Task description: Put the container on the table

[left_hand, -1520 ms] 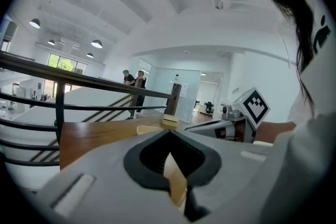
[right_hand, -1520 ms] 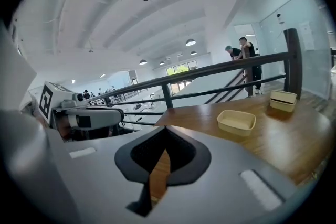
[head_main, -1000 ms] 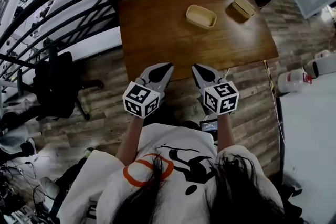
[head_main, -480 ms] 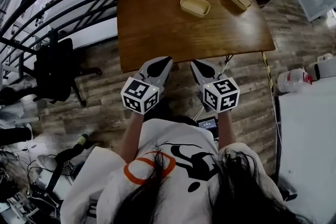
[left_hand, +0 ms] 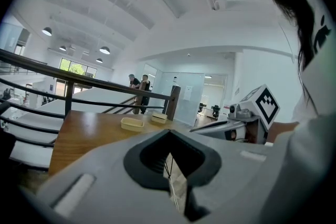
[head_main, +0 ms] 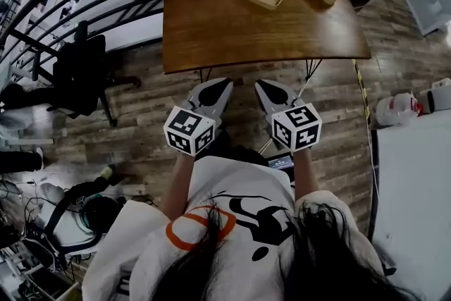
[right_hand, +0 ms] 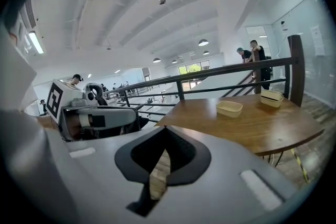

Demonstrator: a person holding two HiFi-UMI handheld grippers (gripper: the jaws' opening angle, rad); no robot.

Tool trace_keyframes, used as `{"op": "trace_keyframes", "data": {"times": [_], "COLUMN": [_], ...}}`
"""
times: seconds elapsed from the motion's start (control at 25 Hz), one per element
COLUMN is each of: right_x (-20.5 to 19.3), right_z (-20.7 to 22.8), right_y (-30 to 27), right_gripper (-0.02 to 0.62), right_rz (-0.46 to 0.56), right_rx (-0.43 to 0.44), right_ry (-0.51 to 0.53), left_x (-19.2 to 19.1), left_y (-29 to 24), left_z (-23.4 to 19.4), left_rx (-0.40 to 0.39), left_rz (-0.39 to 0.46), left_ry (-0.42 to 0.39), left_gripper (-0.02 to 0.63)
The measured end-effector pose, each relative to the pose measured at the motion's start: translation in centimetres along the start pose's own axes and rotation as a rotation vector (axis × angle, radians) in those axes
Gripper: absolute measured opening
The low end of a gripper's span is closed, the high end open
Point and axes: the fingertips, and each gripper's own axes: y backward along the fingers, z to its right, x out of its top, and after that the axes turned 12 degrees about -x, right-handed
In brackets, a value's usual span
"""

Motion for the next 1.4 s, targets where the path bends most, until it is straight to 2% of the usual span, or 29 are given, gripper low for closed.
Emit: {"op": "trace_keyframes", "data": {"times": [0.48,1.4], "right_x": [-2.5,-3.1], "right_z": [-2.0,-3.3], "right_y": [4.4,5.3], "right_gripper": [0.021,0.021], "right_rz": [0.007,0.024], "right_rx": [-0.012,0.002], "right_ry": [0.026,0.012], "left_x": [-1.8,-2.0], "left_y": [2.1,4.2], "left_z": [5.0,5.7], "left_rx": [-0.016,0.010], "left_rz": [0.013,0.024], "left_ry": [-0.011,-0.026], "left_gripper": [0.002,0.002]}}
